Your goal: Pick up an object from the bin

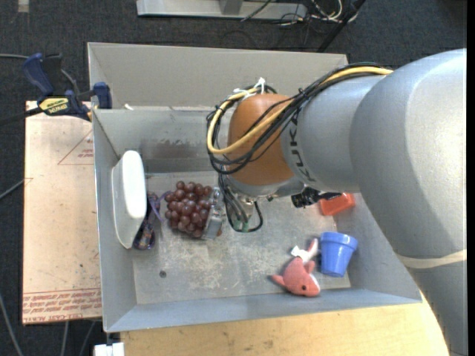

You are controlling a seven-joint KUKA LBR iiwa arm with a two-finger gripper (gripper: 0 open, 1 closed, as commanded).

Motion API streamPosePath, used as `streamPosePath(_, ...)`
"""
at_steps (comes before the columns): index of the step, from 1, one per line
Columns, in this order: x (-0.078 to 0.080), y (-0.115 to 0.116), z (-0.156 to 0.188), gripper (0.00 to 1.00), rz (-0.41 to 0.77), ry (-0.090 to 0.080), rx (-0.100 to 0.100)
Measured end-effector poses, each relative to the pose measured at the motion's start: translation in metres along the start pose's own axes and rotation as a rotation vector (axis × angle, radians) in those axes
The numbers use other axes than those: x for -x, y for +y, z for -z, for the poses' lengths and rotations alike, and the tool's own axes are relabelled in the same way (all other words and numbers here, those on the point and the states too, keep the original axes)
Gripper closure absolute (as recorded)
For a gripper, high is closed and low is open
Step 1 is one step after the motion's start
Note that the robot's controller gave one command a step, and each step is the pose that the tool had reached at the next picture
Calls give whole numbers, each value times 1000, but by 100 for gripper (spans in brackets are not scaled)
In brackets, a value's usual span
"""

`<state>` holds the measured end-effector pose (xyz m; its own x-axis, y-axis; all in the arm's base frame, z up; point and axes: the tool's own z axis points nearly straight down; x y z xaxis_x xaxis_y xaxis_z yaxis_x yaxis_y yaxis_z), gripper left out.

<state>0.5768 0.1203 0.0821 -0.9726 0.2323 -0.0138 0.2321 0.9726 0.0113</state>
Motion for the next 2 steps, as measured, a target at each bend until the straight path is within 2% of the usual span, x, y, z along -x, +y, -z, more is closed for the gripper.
streamPosePath(2,-2,-1,29,100,0,9,-4)
